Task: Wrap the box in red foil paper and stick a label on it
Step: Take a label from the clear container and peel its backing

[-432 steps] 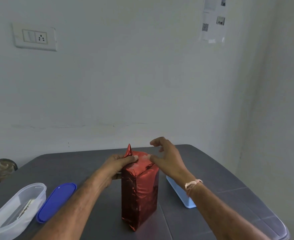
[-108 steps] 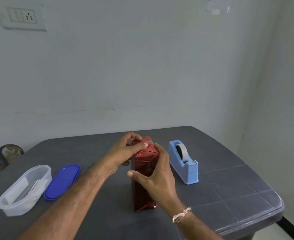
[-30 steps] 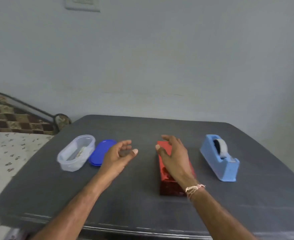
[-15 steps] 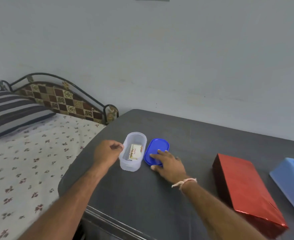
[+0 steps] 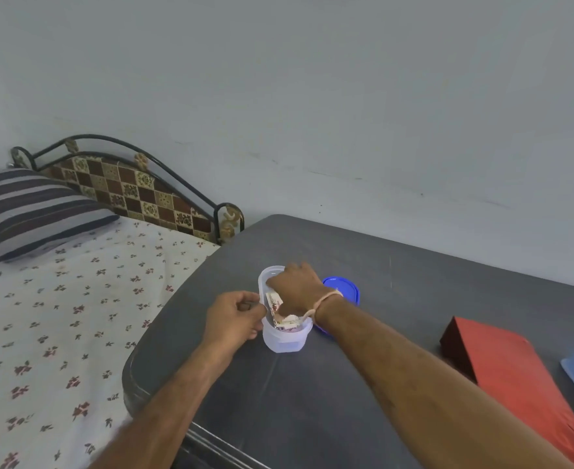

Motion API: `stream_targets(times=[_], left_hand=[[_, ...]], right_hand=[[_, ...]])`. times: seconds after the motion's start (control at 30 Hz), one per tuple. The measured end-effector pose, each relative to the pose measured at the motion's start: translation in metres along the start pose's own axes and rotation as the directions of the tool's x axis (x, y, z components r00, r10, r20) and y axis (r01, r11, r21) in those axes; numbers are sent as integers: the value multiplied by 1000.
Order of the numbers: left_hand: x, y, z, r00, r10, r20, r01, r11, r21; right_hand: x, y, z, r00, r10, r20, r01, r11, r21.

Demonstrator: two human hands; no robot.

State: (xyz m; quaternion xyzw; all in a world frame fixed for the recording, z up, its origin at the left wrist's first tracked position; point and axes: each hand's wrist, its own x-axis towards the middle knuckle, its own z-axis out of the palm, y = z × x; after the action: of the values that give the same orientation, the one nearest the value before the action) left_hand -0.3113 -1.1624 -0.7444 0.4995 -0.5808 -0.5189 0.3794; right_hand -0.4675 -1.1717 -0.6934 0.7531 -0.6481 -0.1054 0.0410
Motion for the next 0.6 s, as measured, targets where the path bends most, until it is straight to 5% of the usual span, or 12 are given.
stream_targets(times=[0.13, 0.6], left_hand=[[2, 3, 1, 1000, 20, -17, -20, 1000, 1], [4, 0, -1, 999, 31, -21, -32, 999, -12]], right_hand=[[20, 2, 7, 999, 16, 28, -13, 991, -131], [13, 4, 11, 994, 94, -45, -83, 973, 215]])
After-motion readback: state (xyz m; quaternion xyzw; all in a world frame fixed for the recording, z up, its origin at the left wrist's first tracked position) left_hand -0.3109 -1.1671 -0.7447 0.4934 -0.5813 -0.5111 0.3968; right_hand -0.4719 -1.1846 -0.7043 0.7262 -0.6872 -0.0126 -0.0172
